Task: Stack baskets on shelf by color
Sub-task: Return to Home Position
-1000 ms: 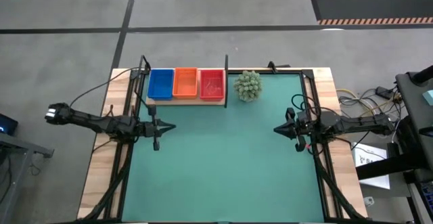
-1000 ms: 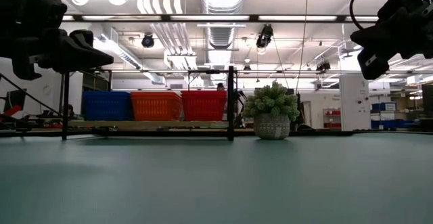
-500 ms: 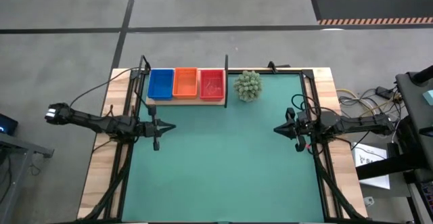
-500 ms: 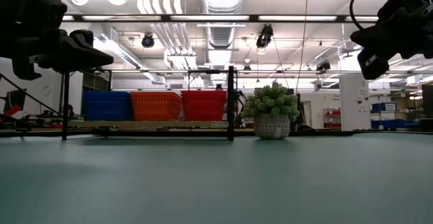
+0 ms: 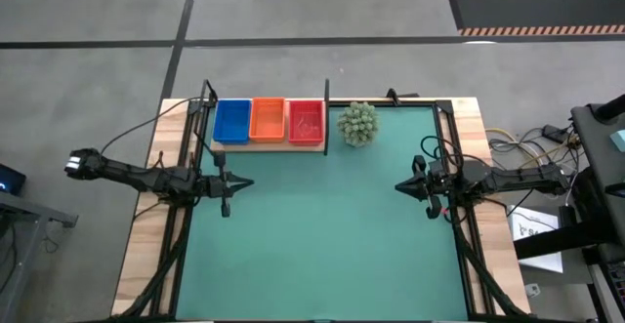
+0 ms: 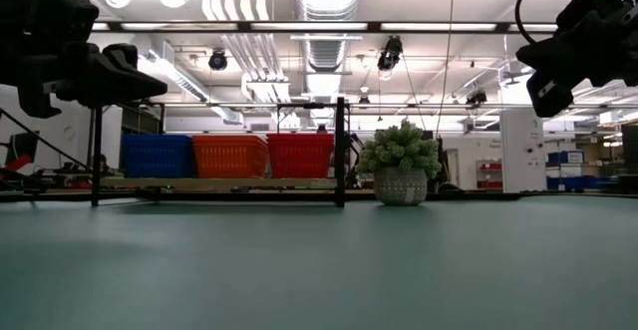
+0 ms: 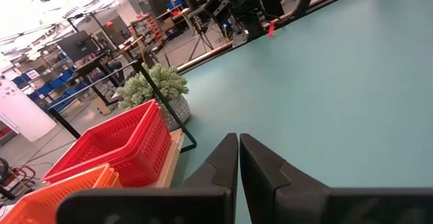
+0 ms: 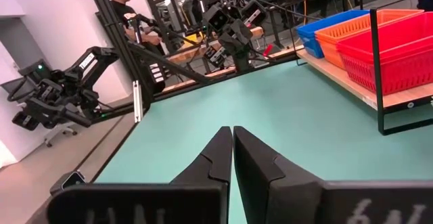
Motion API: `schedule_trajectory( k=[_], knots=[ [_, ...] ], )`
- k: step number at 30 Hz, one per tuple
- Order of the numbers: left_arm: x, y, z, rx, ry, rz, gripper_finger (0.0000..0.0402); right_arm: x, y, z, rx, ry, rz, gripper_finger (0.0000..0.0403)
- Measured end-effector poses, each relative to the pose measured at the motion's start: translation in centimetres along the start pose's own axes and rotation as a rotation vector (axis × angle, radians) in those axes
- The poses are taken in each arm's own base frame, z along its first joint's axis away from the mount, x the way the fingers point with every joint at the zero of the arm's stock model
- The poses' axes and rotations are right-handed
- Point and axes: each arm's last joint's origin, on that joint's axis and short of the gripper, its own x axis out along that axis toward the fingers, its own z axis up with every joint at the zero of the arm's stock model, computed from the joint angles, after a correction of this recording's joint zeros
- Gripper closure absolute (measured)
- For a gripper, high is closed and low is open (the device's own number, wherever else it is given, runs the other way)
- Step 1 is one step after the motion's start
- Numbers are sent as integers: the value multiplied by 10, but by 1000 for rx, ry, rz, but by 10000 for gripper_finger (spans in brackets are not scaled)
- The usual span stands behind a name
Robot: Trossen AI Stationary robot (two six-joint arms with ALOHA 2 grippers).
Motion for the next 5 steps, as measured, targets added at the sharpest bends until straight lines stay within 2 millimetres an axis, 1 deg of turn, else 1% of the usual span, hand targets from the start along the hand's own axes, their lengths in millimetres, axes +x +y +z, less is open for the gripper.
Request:
schedule_trajectory(
  k=[5],
  knots=[
    [0, 0, 0, 0, 0, 0, 402, 0, 0, 0, 0, 0, 0, 394]
  ],
)
